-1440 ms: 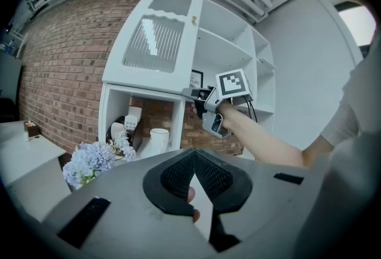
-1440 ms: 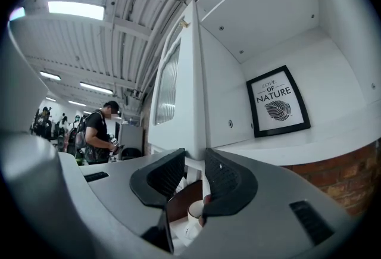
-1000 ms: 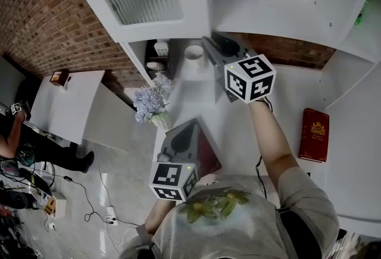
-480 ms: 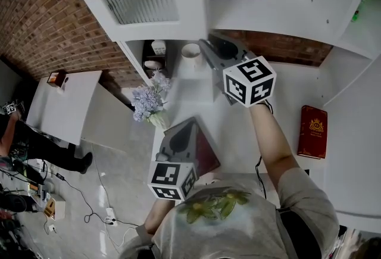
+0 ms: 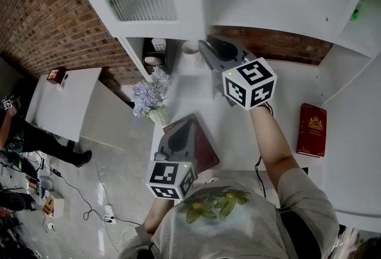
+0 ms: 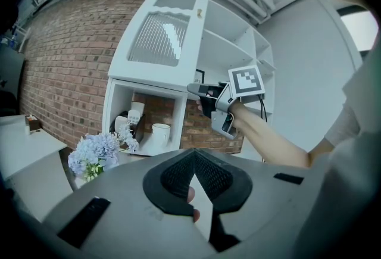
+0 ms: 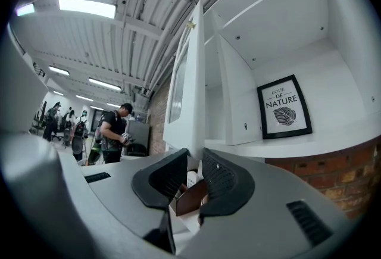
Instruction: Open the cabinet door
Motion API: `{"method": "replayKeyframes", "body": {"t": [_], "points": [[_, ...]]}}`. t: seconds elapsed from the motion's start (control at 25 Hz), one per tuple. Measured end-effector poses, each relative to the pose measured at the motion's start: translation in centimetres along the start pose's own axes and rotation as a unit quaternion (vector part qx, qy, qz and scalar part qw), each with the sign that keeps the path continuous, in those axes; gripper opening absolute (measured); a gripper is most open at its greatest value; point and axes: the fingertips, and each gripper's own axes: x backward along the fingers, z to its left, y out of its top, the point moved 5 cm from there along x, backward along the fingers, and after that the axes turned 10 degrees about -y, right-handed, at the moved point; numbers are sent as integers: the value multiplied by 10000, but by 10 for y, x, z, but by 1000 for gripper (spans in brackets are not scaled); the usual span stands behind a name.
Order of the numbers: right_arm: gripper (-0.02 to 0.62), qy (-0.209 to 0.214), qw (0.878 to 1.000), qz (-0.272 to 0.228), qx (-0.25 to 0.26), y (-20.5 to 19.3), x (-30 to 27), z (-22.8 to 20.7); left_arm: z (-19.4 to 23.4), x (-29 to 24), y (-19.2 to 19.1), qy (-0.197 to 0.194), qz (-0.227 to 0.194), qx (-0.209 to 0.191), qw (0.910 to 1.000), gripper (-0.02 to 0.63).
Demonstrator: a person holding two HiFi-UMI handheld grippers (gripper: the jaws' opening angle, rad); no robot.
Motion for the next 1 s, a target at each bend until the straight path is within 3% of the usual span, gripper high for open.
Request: {"method": "replayKeyframes", "body": {"t": [1.0], "points": [[75, 49, 9998, 42, 178, 6, 26, 33, -16, 22, -7, 22, -33, 59, 10000, 9]]}}
